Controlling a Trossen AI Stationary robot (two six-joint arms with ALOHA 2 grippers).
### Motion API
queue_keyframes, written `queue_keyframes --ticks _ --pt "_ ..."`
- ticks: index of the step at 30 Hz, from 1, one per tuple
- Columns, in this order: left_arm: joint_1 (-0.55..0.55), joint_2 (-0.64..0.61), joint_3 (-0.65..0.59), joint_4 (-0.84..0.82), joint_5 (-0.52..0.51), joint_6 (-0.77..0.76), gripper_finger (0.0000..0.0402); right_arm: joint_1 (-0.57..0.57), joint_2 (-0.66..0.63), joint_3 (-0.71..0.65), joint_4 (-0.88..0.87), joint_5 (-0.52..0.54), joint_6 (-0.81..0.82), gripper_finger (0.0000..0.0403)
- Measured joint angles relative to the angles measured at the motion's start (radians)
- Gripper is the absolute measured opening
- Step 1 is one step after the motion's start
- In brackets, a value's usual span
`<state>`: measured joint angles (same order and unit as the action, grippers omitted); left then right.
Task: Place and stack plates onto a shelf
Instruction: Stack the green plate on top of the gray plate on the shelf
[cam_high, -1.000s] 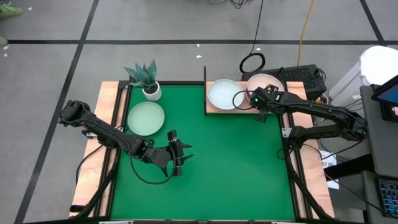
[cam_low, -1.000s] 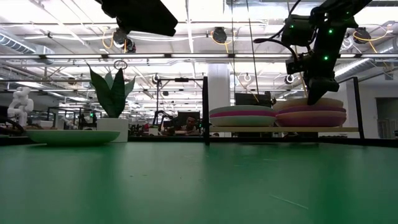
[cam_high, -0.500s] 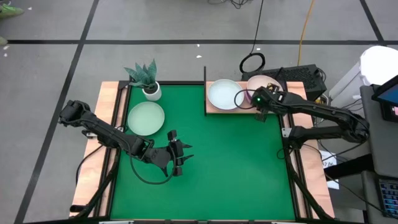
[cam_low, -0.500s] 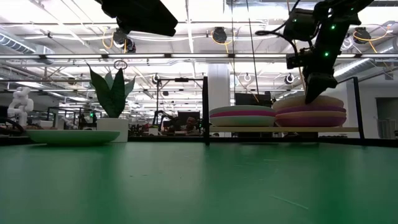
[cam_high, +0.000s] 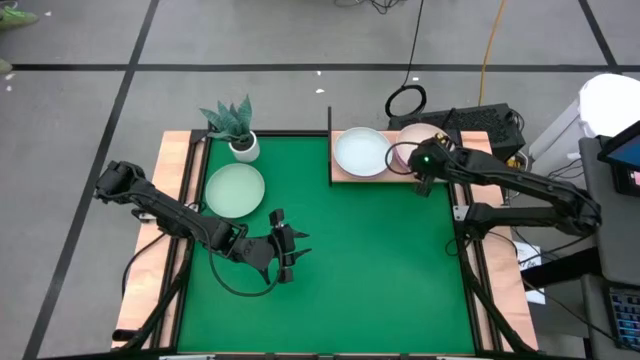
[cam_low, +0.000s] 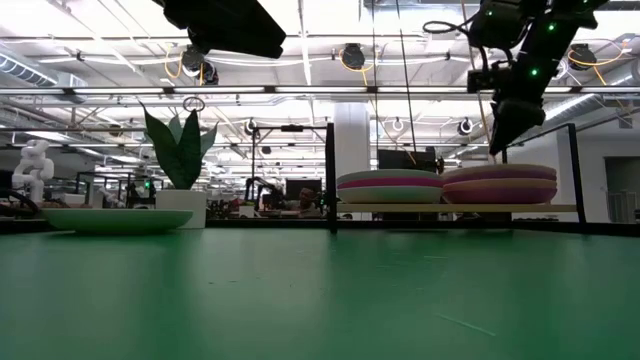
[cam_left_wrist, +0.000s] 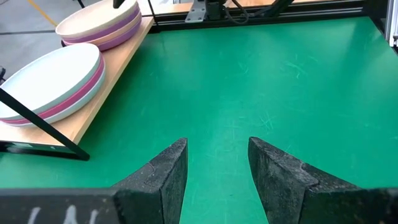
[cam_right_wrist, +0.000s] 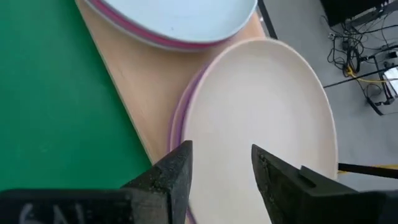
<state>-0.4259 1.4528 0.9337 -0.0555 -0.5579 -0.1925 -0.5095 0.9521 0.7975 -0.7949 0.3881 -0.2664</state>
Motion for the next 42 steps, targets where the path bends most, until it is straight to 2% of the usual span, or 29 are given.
queue_keyframes --ticks 2,10,16,20,24,28,37,42 --pt "0.0 0.0 0.0 0.0 0.0 0.001 0.0175 0.018 -0.011 0.0 0.008 -0.008 0.019 0.0148" --pt "0.011 0.0 0.0 -0.055 0.0 -0.001 0.0175 0.142 -0.072 0.0 0.057 -0.171 0.114 0.0147" --pt "0.036 0.0 0.0 -0.152 0.0 -0.073 0.0175 0.275 -0.077 -0.001 0.101 -0.295 0.221 0.0142" --pt "0.073 0.0 0.0 -0.225 0.0 -0.174 0.0175 0.379 -0.081 -0.053 0.228 -0.34 0.236 0.0142" --pt "0.122 0.0 0.0 -0.346 0.016 -0.281 0.0175 0.467 -0.082 -0.116 0.351 -0.341 0.197 0.0142" --pt "0.19 0.0 0.0 -0.466 0.07 -0.388 0.0175 0.512 -0.082 -0.133 0.38 -0.341 0.153 0.0142" --pt "0.386 0.0 0.0 -0.677 0.16 -0.575 0.0175 0.528 -0.082 -0.134 0.38 -0.339 0.15 0.0141" --pt "0.432 0.0 0.0 -0.809 0.164 -0.699 0.0175 0.528 -0.082 -0.134 0.38 -0.339 0.15 0.0141"
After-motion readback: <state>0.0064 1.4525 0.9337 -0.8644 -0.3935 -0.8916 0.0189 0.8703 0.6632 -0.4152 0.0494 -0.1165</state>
